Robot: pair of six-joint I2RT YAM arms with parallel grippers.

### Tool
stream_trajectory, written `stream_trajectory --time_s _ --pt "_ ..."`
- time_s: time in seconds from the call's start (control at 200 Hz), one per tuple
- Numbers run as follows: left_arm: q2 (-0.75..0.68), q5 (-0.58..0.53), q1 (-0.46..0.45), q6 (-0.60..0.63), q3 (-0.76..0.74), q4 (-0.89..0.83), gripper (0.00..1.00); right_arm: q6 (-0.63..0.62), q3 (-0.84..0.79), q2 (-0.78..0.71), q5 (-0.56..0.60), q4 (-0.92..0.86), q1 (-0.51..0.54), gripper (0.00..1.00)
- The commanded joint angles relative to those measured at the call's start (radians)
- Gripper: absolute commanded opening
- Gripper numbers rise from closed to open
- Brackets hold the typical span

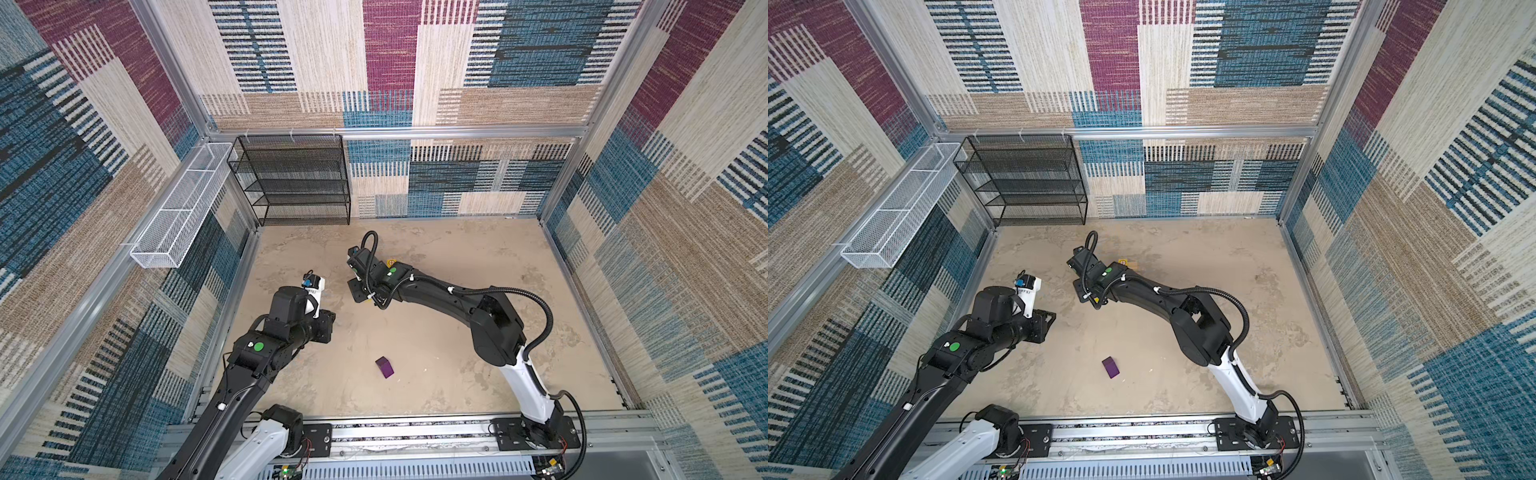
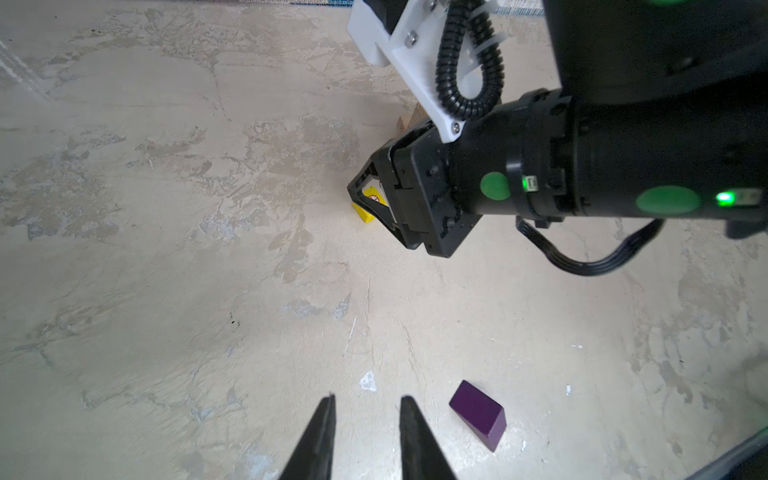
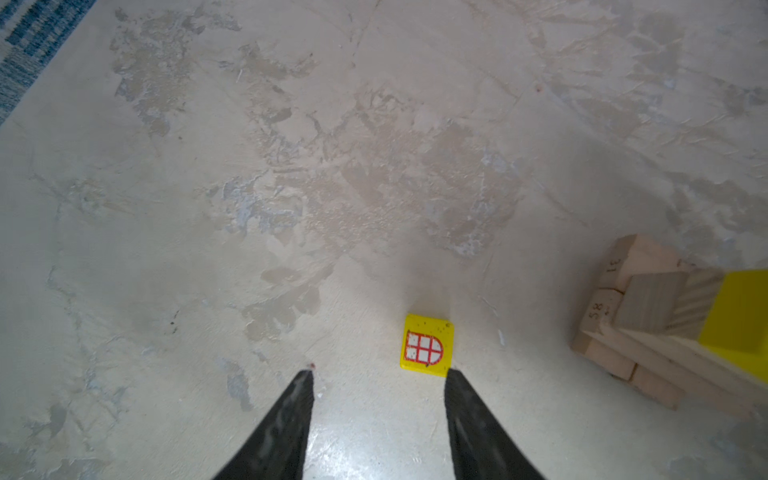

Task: Build the wood block tower
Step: 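Lower the right gripper and close it on the yellow window cube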

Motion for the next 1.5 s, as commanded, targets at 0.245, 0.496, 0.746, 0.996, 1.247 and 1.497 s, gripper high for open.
stream_trajectory --time_s 0.245,0.496,0.746,0.996,1.247,1.497 --pt "0.034 0.118 0.085 -0.023 -0.004 0.041 0.28 0.007 0.111 0.085 0.048 -0.077 0.002 0.49" --pt "0.037 0.128 0.089 -0.022 -0.003 0.041 0.27 0.015 0.136 0.115 0.07 -0.108 0.001 0.52" --pt "0.041 0.138 0.089 -0.022 -0.004 0.043 0.27 0.021 0.137 0.134 0.084 -0.128 0.0 0.53" --pt "0.048 0.146 0.089 -0.022 -0.002 0.043 0.26 0.02 0.15 0.161 0.078 -0.14 0.0 0.51" --pt "0.051 0.149 0.09 -0.022 -0.002 0.043 0.26 0.023 0.172 0.186 0.099 -0.165 -0.002 0.53" --pt "0.056 0.154 0.09 -0.02 0.0 0.043 0.25 0.019 0.186 0.197 0.096 -0.168 -0.005 0.49"
